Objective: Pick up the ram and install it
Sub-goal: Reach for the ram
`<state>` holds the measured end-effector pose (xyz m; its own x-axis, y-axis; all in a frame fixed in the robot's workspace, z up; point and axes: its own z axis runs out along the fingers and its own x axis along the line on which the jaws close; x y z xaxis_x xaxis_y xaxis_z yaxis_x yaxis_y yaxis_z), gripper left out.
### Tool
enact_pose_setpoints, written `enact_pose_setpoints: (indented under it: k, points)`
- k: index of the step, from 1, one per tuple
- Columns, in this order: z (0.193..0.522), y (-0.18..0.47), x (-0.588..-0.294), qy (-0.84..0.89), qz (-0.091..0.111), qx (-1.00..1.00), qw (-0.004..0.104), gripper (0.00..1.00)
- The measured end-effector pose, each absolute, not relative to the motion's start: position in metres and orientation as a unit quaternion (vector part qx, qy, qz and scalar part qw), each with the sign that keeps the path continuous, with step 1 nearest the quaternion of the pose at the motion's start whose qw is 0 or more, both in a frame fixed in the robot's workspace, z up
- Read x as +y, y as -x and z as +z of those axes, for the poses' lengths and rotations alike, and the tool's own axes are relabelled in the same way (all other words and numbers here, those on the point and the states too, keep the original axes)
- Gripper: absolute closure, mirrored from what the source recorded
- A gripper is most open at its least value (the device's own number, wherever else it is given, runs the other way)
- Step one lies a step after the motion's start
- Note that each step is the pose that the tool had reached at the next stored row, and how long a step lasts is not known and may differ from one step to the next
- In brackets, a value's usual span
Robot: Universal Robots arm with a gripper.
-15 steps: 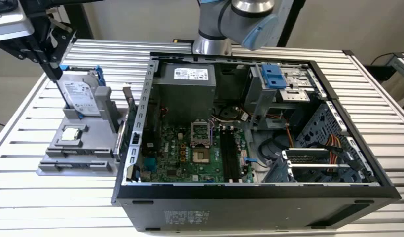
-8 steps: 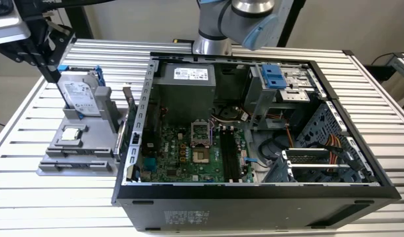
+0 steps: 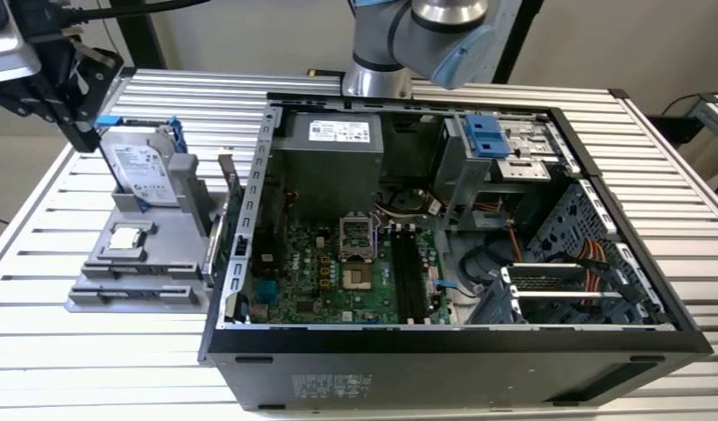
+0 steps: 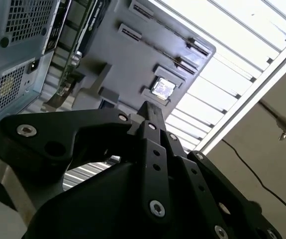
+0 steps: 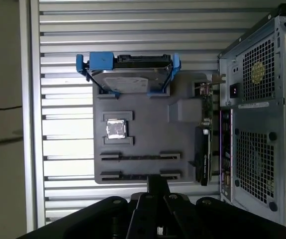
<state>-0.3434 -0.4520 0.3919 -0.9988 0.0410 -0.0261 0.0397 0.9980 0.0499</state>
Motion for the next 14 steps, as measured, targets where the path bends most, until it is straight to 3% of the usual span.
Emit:
enact_pose_setpoints:
  k: [14]
  points:
    - [0.391,0.346,-0.470,-0.019,0.025,0.999,0.014,1.00]
